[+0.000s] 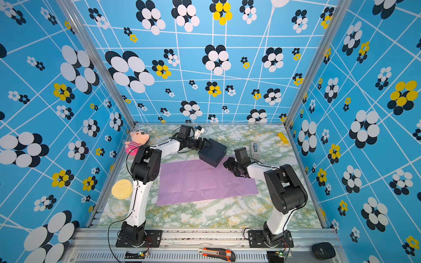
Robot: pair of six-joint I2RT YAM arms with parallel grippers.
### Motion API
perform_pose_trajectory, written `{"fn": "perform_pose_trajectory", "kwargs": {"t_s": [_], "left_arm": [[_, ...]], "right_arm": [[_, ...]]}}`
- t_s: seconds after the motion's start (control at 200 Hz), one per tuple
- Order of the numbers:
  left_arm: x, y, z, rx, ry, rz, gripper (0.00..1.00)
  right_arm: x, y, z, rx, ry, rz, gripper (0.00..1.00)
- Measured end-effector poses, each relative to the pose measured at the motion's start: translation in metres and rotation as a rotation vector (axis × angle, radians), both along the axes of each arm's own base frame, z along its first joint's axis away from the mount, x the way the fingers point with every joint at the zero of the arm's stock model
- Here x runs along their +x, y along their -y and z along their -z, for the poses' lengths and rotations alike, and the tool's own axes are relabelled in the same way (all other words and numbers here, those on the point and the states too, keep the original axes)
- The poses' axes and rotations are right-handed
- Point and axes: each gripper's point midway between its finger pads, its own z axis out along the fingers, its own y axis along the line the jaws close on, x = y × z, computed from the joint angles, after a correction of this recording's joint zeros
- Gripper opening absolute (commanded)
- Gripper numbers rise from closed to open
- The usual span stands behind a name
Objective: Wrap a gift box in wrapping paper
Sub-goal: Place the gift box on the wrapping paper.
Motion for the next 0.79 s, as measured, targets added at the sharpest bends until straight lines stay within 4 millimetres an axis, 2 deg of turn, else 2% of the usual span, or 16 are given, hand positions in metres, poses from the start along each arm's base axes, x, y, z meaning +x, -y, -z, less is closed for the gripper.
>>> {"fn": "perform_pose_trajectory", "kwargs": {"t_s": [0.14,0.27,0.4,0.5,0.57,0.625,0.705,0.795], "left_arm": [[-0.019,-0.002,-0.009,-0.014,-0.002,0.029,0.77],[-0.037,-0.003,-0.022,-0.018,0.021,0.047,0.76],[-0.053,-0.019,-0.041,0.024,0.048,0.001,0.72],[-0.061,-0.037,-0.071,0.066,0.089,-0.067,0.71],[-0.074,-0.051,-0.093,0.089,0.12,-0.109,0.71],[-0.088,-0.062,-0.101,0.109,0.125,-0.142,0.7],[-0.112,-0.076,-0.094,0.14,0.093,-0.178,0.66],[-0.145,-0.092,-0.054,0.2,-0.015,-0.215,0.64]], "right_arm": [[0.001,0.001,0.0,-0.001,0.001,0.006,0.57],[-0.001,0.004,-0.003,-0.014,0.009,0.01,0.65],[-0.013,0.018,-0.015,-0.083,0.002,0.006,0.74],[-0.013,0.024,-0.048,-0.144,0.05,-0.03,0.83],[0.001,0.023,-0.081,-0.181,0.128,-0.07,0.86],[0.018,0.018,-0.11,-0.208,0.202,-0.106,0.89],[0.045,0.009,-0.143,-0.24,0.301,-0.166,0.9],[0.077,-0.004,-0.157,-0.267,0.368,-0.228,0.91]]}}
